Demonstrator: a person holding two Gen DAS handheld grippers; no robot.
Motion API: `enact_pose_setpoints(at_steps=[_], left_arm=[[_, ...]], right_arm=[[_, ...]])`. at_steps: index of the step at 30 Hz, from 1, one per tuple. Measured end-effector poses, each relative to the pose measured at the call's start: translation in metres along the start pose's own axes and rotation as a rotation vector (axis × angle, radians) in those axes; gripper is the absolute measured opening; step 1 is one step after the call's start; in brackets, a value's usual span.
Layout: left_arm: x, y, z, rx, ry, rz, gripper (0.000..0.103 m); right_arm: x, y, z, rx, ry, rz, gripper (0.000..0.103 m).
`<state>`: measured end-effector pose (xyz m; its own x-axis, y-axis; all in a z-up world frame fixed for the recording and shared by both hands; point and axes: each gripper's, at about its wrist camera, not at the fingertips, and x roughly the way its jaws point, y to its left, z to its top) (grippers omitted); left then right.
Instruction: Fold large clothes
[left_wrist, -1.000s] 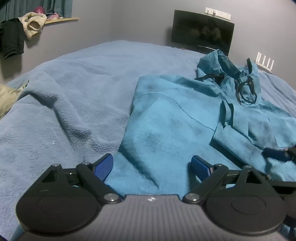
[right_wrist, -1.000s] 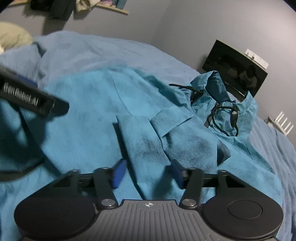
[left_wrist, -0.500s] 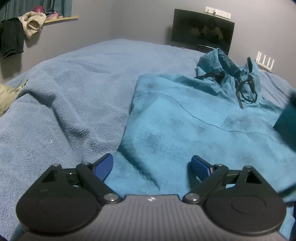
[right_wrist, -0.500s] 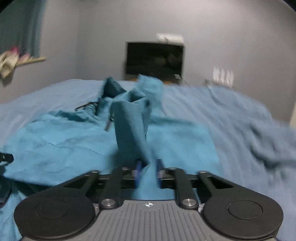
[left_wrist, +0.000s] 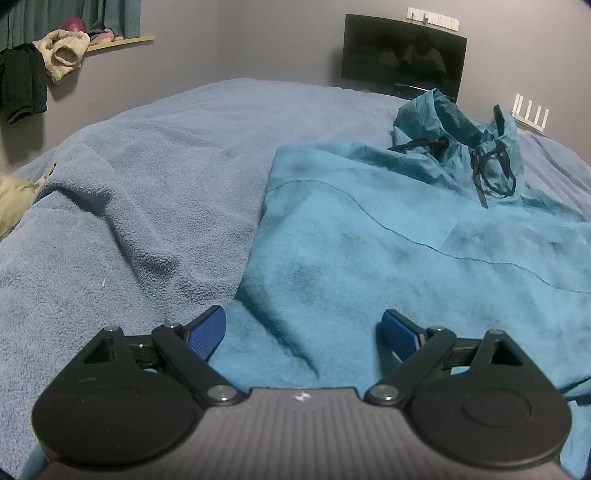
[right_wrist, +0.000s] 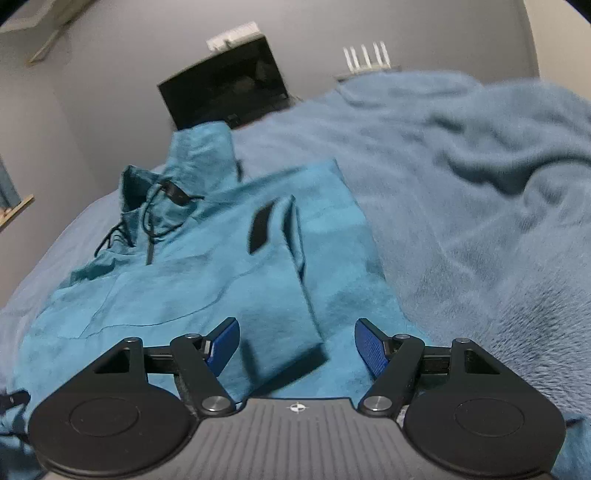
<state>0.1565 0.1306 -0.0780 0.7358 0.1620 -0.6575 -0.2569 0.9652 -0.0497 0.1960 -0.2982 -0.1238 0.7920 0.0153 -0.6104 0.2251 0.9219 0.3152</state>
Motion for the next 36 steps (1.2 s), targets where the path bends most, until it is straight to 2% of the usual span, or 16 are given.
enact_pose_setpoints(at_steps=[3,4,5,6,7,9,13,18,21,23,24,26,30,33,35,36], left_arm=[[0.001,-0.001,-0.001,0.007,0.002,0.004,0.092],[0.001,-0.001,-0.001,0.009,0.002,0.005,0.092],[0.001,-0.001,-0.001,0.010,0.002,0.005,0.092],[0.001,-0.001,-0.001,0.011,0.003,0.005,0.092],[0.001,-0.001,-0.001,0.010,0.002,0.005,0.092],[0.001,-0.001,-0.001,0.012,0.004,0.006,0.092],[0.001,-0.003,-0.001,0.031,0.006,-0.003,0.092],[0.002,-0.005,-0.003,0.045,0.017,0.017,0.093],[0.003,-0.006,-0.003,0.051,0.021,0.023,0.094],[0.004,-0.006,-0.003,0.052,0.024,0.027,0.094],[0.005,-0.006,-0.003,0.052,0.026,0.028,0.094],[0.006,-0.006,-0.004,0.054,0.031,0.030,0.095],[0.011,-0.008,-0.006,0.074,0.042,0.042,0.098],[0.014,-0.011,-0.007,0.096,0.054,0.057,0.101],[0.013,-0.012,-0.008,0.106,0.053,0.060,0.102],[0.013,-0.012,-0.008,0.108,0.051,0.060,0.102]], right_arm=[[0.015,-0.009,0.002,0.072,0.037,0.065,0.068],[0.017,-0.010,0.001,0.082,0.045,0.092,0.055],[0.020,-0.008,0.000,0.074,0.058,0.110,0.032],[0.022,-0.002,0.000,0.044,0.070,0.107,0.015],[0.021,0.004,0.001,0.002,0.069,0.110,0.006],[0.009,0.019,0.004,-0.076,0.004,0.100,0.005],[-0.013,0.022,0.019,-0.091,-0.124,0.065,0.005],[0.012,0.005,0.016,-0.073,-0.053,-0.033,0.007],[0.022,-0.002,0.011,-0.072,-0.006,-0.065,0.012],[0.017,0.003,0.014,-0.071,-0.036,-0.078,0.027],[0.013,0.005,0.014,-0.083,-0.064,-0.089,0.029],[0.012,0.006,0.012,-0.113,-0.096,-0.133,0.050],[0.025,0.003,0.000,-0.166,-0.035,-0.165,0.059],[0.034,0.012,-0.012,-0.272,-0.018,-0.172,0.078],[0.039,0.025,-0.022,-0.363,0.005,-0.167,0.103],[0.040,0.030,-0.026,-0.401,0.018,-0.167,0.102]])
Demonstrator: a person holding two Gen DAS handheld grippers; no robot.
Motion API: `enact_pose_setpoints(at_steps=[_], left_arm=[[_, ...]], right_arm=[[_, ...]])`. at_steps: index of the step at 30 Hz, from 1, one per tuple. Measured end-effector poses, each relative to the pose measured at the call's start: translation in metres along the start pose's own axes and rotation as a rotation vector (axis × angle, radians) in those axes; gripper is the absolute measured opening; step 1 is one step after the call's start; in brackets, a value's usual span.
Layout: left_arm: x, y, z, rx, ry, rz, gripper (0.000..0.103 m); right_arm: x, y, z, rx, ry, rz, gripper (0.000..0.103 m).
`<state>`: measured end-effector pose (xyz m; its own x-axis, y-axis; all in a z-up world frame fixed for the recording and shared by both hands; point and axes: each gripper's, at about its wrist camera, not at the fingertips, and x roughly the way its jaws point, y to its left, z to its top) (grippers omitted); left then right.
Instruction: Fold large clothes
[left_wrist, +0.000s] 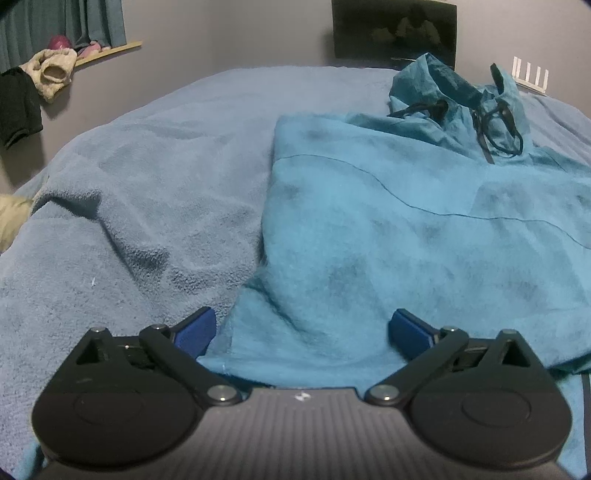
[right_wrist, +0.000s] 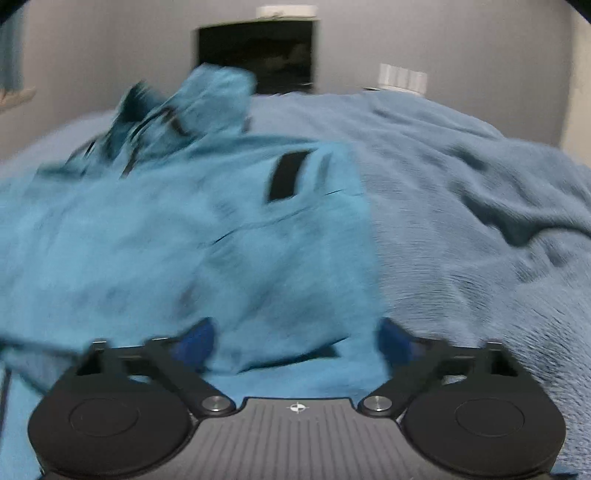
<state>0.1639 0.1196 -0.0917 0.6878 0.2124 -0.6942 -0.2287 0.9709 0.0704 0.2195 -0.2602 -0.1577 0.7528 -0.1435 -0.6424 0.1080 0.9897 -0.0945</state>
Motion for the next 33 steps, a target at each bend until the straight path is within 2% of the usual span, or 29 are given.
enact_pose_setpoints(at_steps=[2,4,6,8,11,14,17,19,20,23,25,29,33], left_arm=[[-0.003,0.000,0.000,0.004,-0.008,0.001,0.102],[-0.011,-0.002,-0.001,0.017,-0.030,0.010,0.102],[-0.026,-0.006,-0.003,0.042,-0.082,0.014,0.102],[-0.051,-0.010,-0.005,0.076,-0.168,0.022,0.102],[-0.100,-0.010,-0.005,0.120,-0.278,-0.002,0.102],[-0.153,0.005,-0.003,0.112,-0.379,-0.089,0.102],[-0.197,0.028,0.002,0.074,-0.435,-0.173,0.103],[-0.227,0.046,0.006,0.035,-0.456,-0.168,0.103],[-0.242,0.054,0.007,0.069,-0.470,-0.180,0.103],[-0.279,0.064,0.008,0.257,-0.458,-0.182,0.103],[-0.298,0.070,0.001,0.380,-0.433,-0.212,0.103],[-0.307,0.085,-0.023,0.466,-0.290,-0.321,0.103],[-0.318,0.104,-0.062,0.524,-0.211,-0.391,0.103]], right_arm=[[-0.002,0.009,-0.002,-0.041,-0.009,-0.027,0.102],[-0.007,0.008,-0.002,-0.025,-0.012,-0.017,0.102],[-0.014,0.004,-0.004,-0.004,-0.011,0.004,0.102],[-0.027,0.000,-0.003,0.017,-0.029,0.029,0.102],[-0.064,-0.009,0.002,0.074,-0.115,0.092,0.102],[-0.107,-0.022,0.012,0.080,-0.240,0.162,0.102],[-0.154,-0.038,0.020,0.051,-0.325,0.163,0.102],[-0.186,-0.055,0.018,0.041,-0.367,0.200,0.102],[-0.202,-0.067,0.015,0.035,-0.385,0.227,0.102],[-0.244,-0.096,0.010,-0.002,-0.393,0.285,0.102],[-0.268,-0.113,0.005,-0.069,-0.380,0.316,0.102],[-0.310,-0.139,-0.014,-0.240,-0.273,0.332,0.102],[-0.341,-0.151,-0.039,-0.345,-0.166,0.387,0.102]])
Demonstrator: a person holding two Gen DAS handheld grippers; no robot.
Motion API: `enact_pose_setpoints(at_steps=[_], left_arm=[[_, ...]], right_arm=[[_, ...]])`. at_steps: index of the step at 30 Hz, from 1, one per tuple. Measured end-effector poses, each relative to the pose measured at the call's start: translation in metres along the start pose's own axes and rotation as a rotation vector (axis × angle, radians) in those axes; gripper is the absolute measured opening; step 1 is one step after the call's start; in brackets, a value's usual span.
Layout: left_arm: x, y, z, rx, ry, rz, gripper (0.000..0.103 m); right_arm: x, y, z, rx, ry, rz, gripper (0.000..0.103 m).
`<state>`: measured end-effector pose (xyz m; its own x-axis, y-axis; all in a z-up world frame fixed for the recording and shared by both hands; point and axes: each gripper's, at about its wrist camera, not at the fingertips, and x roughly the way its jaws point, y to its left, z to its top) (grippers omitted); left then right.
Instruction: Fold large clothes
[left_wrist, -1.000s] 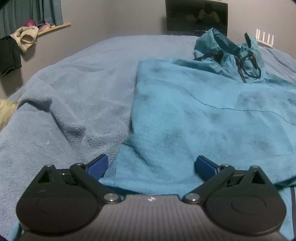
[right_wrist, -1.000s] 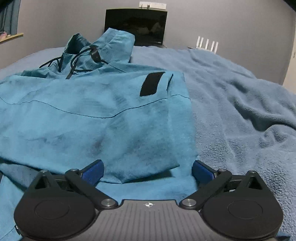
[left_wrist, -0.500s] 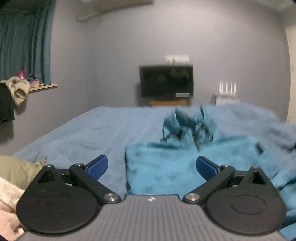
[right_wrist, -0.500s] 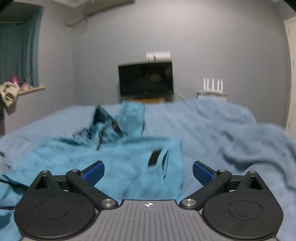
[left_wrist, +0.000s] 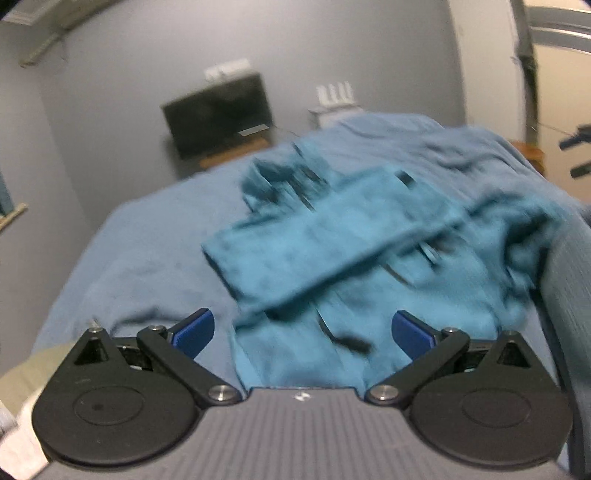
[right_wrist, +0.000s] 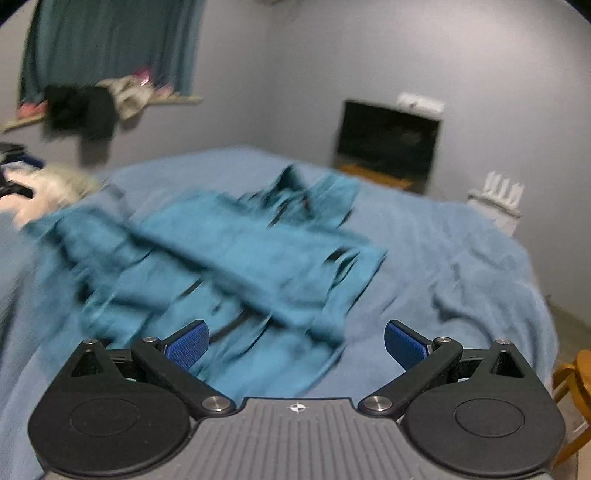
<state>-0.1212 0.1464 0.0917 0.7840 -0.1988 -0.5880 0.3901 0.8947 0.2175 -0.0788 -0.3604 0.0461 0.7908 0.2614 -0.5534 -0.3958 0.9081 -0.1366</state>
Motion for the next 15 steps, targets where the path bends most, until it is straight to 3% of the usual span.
enact_pose_setpoints(at_steps=[5,8,11,15], left_arm=[[-0.011,-0.016,-0.051,0.011,0.108,-0.089,0.103],[-0.009,-0.030,-0.073,0.080,0.159,-0.104,0.103],[-0.011,-0.041,-0.084,0.140,0.134,-0.061,0.103],[-0.001,-0.046,-0.083,0.136,0.097,-0.047,0.103]], right_arm=[[-0.029,0.014,-0.031,-0.015,0.118,0.104,0.098],[-0.038,0.029,-0.048,-0.075,0.203,0.134,0.095],[-0.038,0.044,-0.056,-0.147,0.253,0.152,0.095],[-0.026,0.059,-0.060,-0.200,0.259,0.142,0.094]])
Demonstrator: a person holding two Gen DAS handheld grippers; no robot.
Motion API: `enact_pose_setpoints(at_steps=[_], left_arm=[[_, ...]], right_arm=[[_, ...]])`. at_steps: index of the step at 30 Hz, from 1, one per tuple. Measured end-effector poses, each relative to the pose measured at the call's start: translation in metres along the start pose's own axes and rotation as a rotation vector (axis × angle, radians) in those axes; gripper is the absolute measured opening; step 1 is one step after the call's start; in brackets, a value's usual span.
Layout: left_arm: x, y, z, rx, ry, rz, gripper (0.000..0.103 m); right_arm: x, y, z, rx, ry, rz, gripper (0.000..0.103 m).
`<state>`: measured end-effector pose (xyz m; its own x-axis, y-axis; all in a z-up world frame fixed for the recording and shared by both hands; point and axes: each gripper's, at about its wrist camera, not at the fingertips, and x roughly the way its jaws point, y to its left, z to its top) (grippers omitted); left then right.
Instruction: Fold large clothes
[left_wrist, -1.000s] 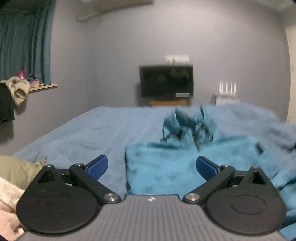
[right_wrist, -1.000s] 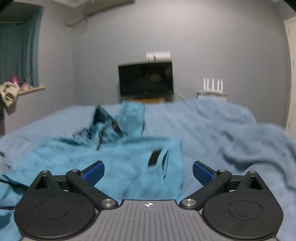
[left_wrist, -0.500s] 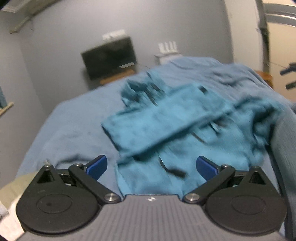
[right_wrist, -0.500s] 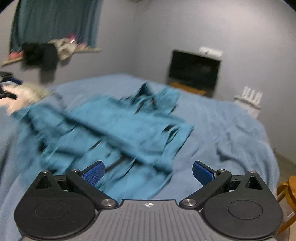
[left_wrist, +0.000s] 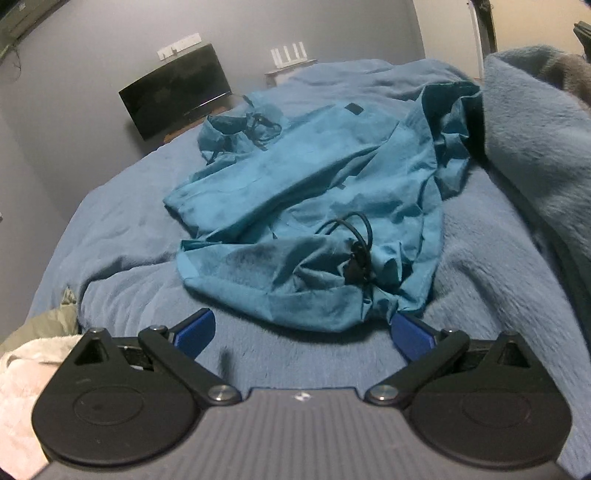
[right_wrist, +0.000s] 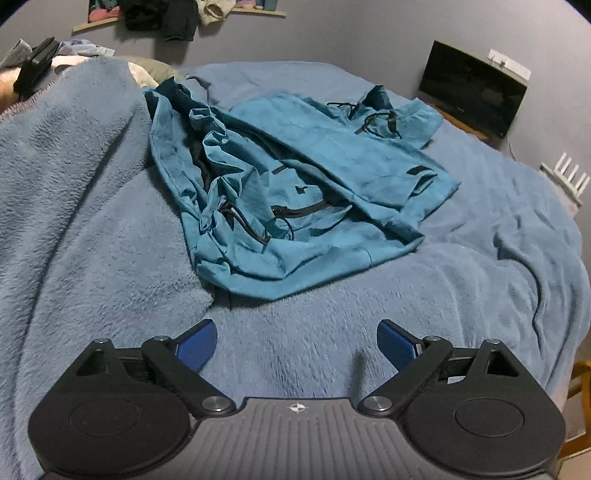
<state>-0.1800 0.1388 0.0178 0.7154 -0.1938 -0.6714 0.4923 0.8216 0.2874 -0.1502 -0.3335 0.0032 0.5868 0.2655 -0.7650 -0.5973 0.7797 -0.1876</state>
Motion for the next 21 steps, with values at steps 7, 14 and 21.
enact_pose_setpoints(at_steps=[7,14,21], left_arm=[[0.012,0.001,0.017,0.060,-0.080,-0.016,0.103],[0.013,-0.005,0.013,0.252,-0.076,-0.067,0.102],[0.028,0.009,0.026,0.193,-0.105,-0.155,0.055]], right_arm=[[0.019,0.012,0.017,-0.053,-0.049,0.022,0.082],[0.034,0.019,0.036,-0.174,-0.072,0.032,0.074],[0.053,0.003,0.058,-0.106,-0.122,0.117,0.037]])
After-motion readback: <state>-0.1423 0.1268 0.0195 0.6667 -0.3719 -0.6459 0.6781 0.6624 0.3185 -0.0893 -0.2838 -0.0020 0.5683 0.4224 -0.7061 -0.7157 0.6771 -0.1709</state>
